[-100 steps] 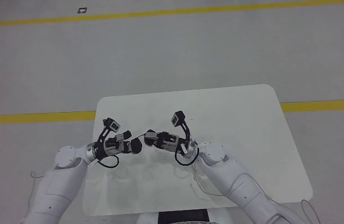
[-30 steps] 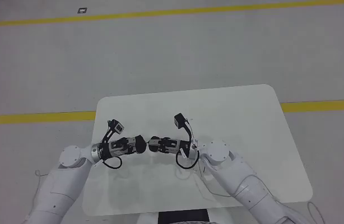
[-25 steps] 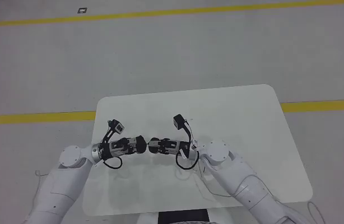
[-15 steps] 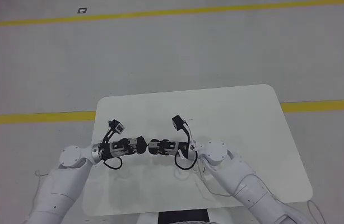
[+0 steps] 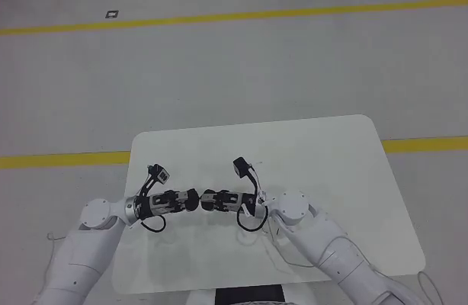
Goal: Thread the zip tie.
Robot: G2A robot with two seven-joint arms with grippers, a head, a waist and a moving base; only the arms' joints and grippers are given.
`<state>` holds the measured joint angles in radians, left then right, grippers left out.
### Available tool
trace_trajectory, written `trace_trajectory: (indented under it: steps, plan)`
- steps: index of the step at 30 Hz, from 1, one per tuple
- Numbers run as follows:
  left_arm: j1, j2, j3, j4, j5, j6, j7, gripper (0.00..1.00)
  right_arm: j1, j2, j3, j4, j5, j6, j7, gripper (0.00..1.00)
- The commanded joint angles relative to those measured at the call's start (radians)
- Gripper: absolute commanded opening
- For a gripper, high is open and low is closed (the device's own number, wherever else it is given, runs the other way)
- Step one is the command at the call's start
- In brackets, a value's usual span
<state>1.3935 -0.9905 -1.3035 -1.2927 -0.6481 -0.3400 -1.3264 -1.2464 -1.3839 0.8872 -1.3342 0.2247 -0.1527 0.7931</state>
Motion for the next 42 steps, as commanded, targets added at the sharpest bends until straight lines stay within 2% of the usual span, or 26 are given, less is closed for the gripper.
trace_trajectory:
  steps: [1,16,27,42]
  plan:
    - [0.0,0.001,-0.001,0.002,0.003,0.0,-0.002,0.21,0.002,0.0,-0.001,0.002,0.004,-0.002,0.002,0.0]
    - [-0.003,0.007,0.007,0.016,0.007,0.0,-0.019,0.11,0.016,0.003,-0.013,0.021,0.026,-0.007,0.029,0.0]
    - [-0.014,0.008,0.023,0.031,-0.009,0.0,-0.043,0.09,0.025,0.003,-0.023,0.037,0.049,-0.02,0.04,0.0]
    - [-0.027,0.008,0.042,0.046,-0.016,0.0,-0.043,0.07,0.036,0.001,-0.043,0.051,0.063,-0.03,0.045,0.0]
